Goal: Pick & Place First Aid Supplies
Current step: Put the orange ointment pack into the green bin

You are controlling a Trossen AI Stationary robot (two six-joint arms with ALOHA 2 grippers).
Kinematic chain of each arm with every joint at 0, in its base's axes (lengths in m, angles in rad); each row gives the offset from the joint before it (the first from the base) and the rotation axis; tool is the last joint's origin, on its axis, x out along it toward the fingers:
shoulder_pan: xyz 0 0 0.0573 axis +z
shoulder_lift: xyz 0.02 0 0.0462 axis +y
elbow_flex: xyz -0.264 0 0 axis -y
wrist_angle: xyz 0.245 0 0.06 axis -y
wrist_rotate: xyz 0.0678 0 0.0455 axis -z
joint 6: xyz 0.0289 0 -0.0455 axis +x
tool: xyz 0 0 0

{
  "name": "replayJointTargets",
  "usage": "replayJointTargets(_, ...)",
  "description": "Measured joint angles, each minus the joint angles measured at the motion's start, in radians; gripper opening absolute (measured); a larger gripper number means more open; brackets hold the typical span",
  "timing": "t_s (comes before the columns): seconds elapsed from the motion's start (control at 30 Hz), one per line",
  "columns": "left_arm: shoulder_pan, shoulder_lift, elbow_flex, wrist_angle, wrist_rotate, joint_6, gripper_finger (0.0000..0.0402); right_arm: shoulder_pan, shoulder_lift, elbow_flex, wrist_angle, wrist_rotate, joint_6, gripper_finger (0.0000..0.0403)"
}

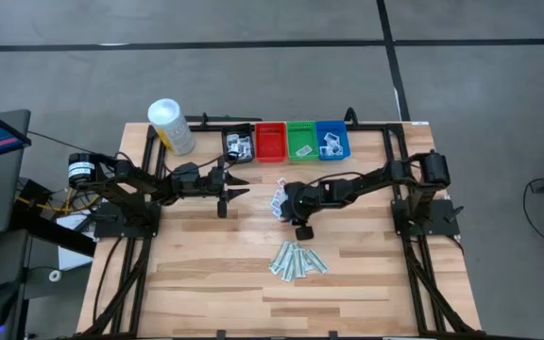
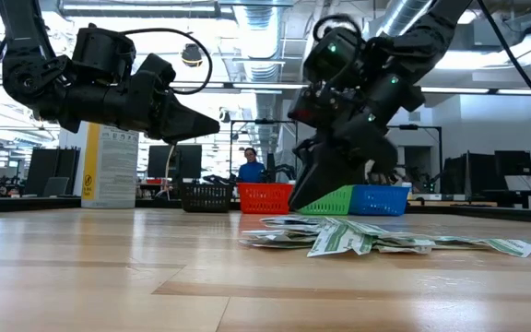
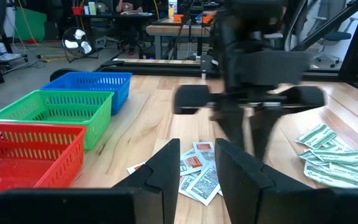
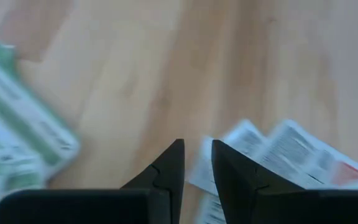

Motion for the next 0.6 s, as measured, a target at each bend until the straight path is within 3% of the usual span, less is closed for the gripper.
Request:
replayJointTargets(0.17,0.0,0.0,0.0,0.0,0.0,0.0,0.0102,0.052,0.0,0.0,0.0,0.005,0.0,0.0075)
replayJointTargets(0.37,0.0,0.0,0.0,0.0,0.0,0.0,0.0102,0.096,0.0,0.0,-0.003,0.132,0.0,0.0075)
replayJointTargets(0.6,0.0,0.0,0.0,0.0,0.0,-0.001,0.0102,0.101,0.0,0.0,-0.003,0.161,0.008,0.0087)
